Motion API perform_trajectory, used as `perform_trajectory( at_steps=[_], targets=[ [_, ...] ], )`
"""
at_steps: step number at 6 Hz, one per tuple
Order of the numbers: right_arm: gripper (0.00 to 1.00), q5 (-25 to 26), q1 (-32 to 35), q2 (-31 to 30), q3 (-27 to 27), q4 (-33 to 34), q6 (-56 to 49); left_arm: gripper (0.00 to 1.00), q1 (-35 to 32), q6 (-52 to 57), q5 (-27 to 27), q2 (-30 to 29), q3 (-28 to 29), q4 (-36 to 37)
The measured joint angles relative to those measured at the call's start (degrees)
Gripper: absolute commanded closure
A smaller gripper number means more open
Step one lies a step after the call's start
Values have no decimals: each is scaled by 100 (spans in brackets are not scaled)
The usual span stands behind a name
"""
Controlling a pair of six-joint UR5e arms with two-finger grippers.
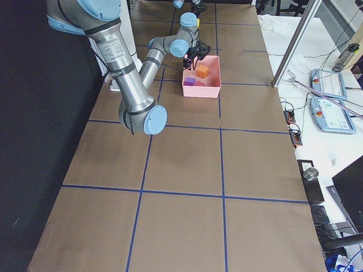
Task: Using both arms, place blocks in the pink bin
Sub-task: 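Withdraw the right gripper while the left gripper grasps the yellow cube, then carry the yellow cube into the bin with the left gripper and release it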
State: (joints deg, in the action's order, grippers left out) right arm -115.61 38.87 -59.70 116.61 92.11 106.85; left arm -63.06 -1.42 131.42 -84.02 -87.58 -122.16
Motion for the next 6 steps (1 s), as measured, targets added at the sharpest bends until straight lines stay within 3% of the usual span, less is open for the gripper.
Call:
perform_trajectory(
  at_steps=[2,4,6],
  targets=[
    [0,-44,110,-478,317,0,-295,100,129,-1623,654,-753,-593,27],
    [0,-48,183,-939,589,0,-681,100,991,-4388,872,-2002,-1388,54],
    [0,-56,262,-1143,626,0,-820,98,2043,-6422,128,-3371,-1418,77]
  ],
)
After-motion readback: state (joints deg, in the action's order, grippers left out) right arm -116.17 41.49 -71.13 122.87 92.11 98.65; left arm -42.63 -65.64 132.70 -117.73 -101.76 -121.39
